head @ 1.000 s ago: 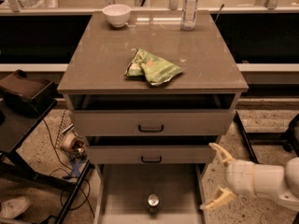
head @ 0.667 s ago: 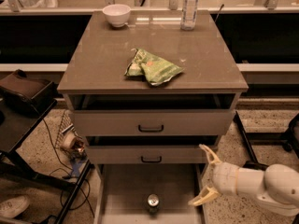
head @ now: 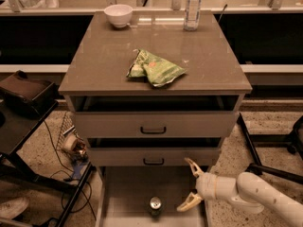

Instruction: Pick green can from bottom drawer and place on counter

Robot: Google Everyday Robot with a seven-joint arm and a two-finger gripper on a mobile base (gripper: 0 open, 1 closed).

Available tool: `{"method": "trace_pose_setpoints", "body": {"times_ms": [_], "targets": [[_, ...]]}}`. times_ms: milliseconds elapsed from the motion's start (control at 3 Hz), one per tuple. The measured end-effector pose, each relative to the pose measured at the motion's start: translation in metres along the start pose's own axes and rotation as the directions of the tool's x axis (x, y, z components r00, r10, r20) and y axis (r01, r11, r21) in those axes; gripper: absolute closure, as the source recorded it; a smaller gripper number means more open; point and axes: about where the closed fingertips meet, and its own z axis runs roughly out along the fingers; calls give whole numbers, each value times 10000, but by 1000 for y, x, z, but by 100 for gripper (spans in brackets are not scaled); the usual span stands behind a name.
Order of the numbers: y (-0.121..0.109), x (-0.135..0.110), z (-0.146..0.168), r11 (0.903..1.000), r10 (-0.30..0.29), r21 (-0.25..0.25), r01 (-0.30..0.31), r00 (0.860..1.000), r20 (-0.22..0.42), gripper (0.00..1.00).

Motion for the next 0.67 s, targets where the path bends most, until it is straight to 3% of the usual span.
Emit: {"method": "trace_pose_setpoints", "body": {"times_ms": [333,667], "targets": [[28,58,14,9944,690,-762,-725,9965,-476,0],[28,58,14,9945,691,-756,-727,9964,-483,0]]}}
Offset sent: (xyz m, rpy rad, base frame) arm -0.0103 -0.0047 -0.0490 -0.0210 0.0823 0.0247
